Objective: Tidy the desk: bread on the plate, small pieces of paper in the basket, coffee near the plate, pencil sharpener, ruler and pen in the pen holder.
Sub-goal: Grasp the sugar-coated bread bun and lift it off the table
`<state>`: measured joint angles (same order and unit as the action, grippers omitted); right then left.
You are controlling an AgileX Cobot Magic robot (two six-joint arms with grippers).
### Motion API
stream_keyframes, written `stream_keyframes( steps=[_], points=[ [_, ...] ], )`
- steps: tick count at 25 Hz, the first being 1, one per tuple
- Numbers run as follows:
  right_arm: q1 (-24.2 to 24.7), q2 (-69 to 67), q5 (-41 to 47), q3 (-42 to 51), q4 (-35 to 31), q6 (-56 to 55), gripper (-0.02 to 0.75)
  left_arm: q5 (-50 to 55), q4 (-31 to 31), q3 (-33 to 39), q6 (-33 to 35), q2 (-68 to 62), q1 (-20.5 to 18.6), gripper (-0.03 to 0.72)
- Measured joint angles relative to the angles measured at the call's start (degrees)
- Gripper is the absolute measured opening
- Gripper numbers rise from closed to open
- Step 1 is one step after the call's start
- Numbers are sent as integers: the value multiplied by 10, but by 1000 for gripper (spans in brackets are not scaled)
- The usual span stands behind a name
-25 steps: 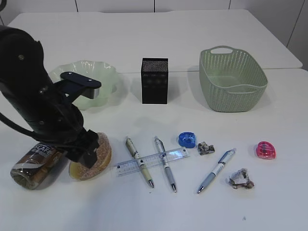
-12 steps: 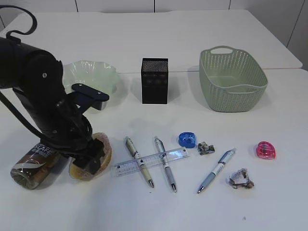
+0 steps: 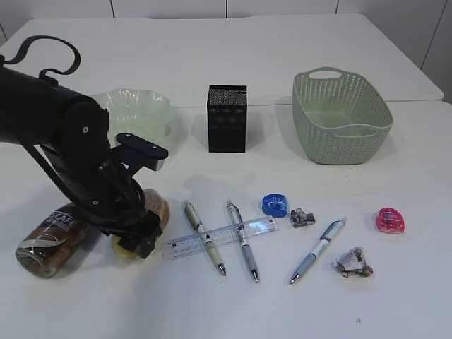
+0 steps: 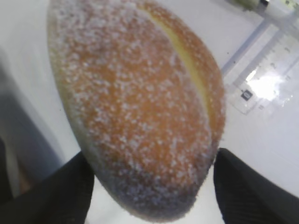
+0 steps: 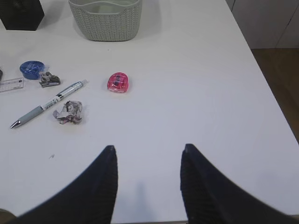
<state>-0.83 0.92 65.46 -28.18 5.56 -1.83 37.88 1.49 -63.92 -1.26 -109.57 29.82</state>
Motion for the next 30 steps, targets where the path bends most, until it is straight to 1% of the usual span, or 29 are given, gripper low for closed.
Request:
stream_keyframes(
  steps=[3, 9, 12, 16, 23, 30],
  points=[
    [0, 0, 0, 0, -1, 0, 358, -12, 1, 0, -1, 0, 0, 498],
    [0, 0, 0, 0, -1, 0, 356, -29, 4, 0, -4, 0, 0, 321],
    [0, 0, 0, 0, -1, 0, 355, -29, 5, 0, -5, 0, 0, 269],
    [0, 0, 0, 0, -1, 0, 355, -29, 7, 0, -6, 0, 0, 241],
    [0, 0, 0, 0, -1, 0, 354, -21, 7, 0, -6, 3, 0, 237],
    [0, 0, 0, 0, -1, 0, 354, -15, 6, 0, -6, 73, 0, 235]
  ],
)
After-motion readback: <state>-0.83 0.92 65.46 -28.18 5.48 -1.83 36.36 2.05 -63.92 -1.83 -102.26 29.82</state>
